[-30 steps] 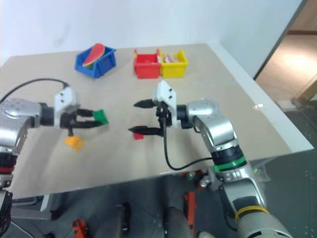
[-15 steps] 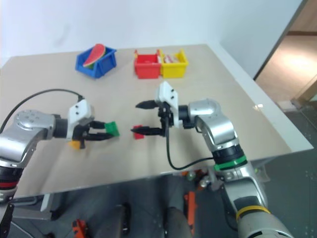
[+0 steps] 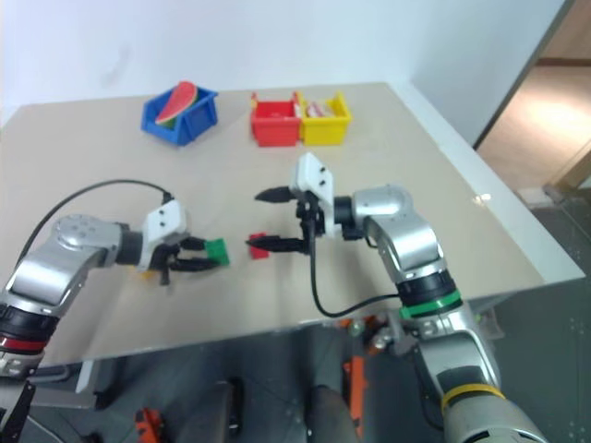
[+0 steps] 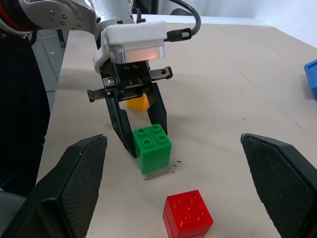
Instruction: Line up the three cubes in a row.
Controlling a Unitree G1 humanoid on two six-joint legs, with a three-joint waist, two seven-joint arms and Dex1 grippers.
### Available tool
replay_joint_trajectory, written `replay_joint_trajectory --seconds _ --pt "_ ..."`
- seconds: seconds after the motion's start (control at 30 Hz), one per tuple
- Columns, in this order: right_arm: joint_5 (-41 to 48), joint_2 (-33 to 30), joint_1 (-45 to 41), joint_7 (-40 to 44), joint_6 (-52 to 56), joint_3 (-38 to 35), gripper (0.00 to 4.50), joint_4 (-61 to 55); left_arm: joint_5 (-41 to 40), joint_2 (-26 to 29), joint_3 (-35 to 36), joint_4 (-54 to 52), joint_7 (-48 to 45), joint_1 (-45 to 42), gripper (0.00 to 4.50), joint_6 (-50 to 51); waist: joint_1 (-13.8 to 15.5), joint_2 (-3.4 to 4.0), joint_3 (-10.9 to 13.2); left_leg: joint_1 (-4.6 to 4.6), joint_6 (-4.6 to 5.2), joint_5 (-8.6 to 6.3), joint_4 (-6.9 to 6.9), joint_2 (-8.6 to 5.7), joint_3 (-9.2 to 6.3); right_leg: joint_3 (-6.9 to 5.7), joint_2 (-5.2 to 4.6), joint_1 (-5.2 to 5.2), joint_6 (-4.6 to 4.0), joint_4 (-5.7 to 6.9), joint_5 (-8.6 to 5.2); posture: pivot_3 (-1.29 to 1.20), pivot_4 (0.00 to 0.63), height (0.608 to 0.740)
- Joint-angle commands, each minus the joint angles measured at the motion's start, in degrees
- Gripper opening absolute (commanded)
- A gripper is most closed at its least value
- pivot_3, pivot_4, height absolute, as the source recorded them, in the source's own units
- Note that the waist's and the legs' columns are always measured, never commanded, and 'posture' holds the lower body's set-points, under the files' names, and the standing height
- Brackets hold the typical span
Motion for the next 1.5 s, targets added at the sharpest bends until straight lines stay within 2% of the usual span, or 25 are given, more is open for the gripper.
replay_joint_trajectory --seconds 0.03,0.83,0.9,1.1,1.13,1.33,1.5 --pt "0.4 -0.6 0.0 -0.2 -0.6 -0.8 4.5 -2.3 0.8 0.1 0.3 0.3 0.4 -1.2 1.29 -1.7 0.0 0.0 0.0 0.0 0.0 0.0 0.0 0.0 0.0 0.0 0.0 0.0 0.0 0.0 0.0 0.0 0.15 0.74" --pt "0.4 -1.3 0.7 -0.5 -0.3 -0.7 4.5 -3.0 3.9 -2.0 -1.6 5.5 -0.7 -3.3 1.29 -6.2 0.0 0.0 0.0 0.0 -0.01 -0.01 0.0 0.0 0.01 0.0 -0.02 0.0 0.0 0.0 0.0 0.0 0.15 0.74" --pt "0.4 -1.3 0.8 -0.6 -0.3 -0.6 4.5 -3.0 3.8 -2.0 -1.6 6.0 -1.4 -3.6 2.33 -6.7 0.0 0.0 0.0 0.0 -0.01 -0.01 0.0 0.0 0.01 0.0 -0.02 0.0 0.0 0.0 0.0 0.0 0.15 0.74" --pt "0.4 -1.4 0.9 -0.5 -0.3 -0.6 4.5 -3.1 4.4 -0.9 -1.5 6.0 -3.3 -4.7 4.3 -8.0 0.0 0.0 0.0 0.0 -0.01 0.0 0.0 0.0 0.01 0.0 -0.02 0.0 0.0 0.0 0.0 0.0 0.15 0.74" --pt "0.4 -1.4 0.9 -0.5 -0.3 -0.6 4.5 -3.1 4.5 -0.6 -1.4 5.7 -3.6 -4.9 4.45 -7.9 0.0 0.0 0.0 0.0 -0.01 0.0 0.0 0.0 0.01 0.0 -0.02 0.0 0.0 -0.01 0.0 0.0 0.15 0.74" --pt "0.6 -1.3 0.7 -0.4 -0.1 -0.7 4.5 -3.0 2.2 2.8 1.0 0.8 -5.0 -6.0 4.45 -3.2 0.0 0.0 0.0 -0.01 -0.01 -0.01 -0.01 0.0 0.0 0.0 -0.02 -0.02 0.0 -0.01 0.0 0.0 0.15 0.74" --pt "1.0 -1.5 0.6 0.1 0.5 -0.8 4.5 -2.5 -3.8 4.2 8.3 -4.9 -1.3 -5.8 4.45 7.2 0.0 0.0 0.0 -0.01 -0.02 -0.01 -0.03 -0.01 0.0 0.0 -0.03 -0.02 0.0 -0.03 -0.01 0.0 0.15 0.74"
